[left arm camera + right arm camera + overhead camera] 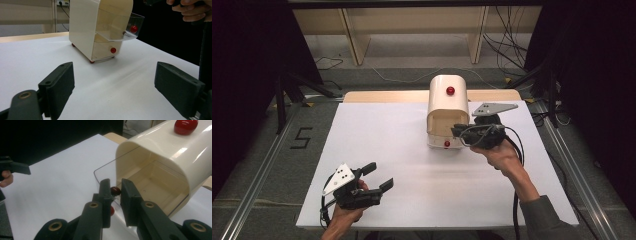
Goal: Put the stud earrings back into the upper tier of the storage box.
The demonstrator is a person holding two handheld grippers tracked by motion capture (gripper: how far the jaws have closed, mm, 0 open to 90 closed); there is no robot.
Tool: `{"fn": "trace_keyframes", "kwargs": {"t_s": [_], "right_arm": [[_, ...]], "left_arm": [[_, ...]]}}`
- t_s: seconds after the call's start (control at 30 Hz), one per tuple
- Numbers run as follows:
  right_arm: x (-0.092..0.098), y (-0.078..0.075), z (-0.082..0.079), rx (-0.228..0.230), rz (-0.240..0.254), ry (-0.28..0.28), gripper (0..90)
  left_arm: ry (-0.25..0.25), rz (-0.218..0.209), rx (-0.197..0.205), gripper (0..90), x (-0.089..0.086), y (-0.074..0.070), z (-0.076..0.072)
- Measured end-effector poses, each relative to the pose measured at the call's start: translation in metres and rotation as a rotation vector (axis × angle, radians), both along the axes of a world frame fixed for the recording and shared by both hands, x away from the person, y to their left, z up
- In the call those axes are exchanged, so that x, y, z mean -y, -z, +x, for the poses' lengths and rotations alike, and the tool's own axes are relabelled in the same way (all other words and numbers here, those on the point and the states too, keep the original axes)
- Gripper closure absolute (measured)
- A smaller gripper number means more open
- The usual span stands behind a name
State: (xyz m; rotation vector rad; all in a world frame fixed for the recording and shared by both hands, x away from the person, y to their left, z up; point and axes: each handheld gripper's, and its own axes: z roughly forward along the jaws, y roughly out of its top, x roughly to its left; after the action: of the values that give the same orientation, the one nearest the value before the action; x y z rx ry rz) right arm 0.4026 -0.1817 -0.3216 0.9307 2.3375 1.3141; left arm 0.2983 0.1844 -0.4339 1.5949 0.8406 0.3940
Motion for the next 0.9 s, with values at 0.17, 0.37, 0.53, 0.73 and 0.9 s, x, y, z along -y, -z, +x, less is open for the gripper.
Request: {"fn": "trace_keyframes", "kwargs": {"t_s": [0.17, 0.37, 0.53, 0.73, 0.9], "right_arm": [[-0.006, -0.001, 0.011, -0.01, -0.001, 0.012, 79.3], [-0.009, 0.001, 0.022, -0.029, -0.01, 0.029, 79.1], [-0.011, 0.004, 0.027, -0.045, -0.026, 0.035, 79.0], [-0.013, 0.007, 0.031, -0.054, -0.044, 0.043, 78.8], [-0.015, 0.011, 0.034, -0.073, -0.058, 0.046, 78.7]], "left_arm": [[0.0, 0.0, 0.0, 15.9, 0.0, 0.0, 0.0], [0.0, -0.004, -0.001, 15.9, 0.0, 0.0, 0.0], [0.0, -0.003, -0.001, 15.9, 0.0, 0.0, 0.0], [0.0, -0.005, -0.001, 15.9, 0.0, 0.0, 0.0], [0.0, -0.005, -0.001, 15.9, 0.0, 0.0, 0.0]]}}
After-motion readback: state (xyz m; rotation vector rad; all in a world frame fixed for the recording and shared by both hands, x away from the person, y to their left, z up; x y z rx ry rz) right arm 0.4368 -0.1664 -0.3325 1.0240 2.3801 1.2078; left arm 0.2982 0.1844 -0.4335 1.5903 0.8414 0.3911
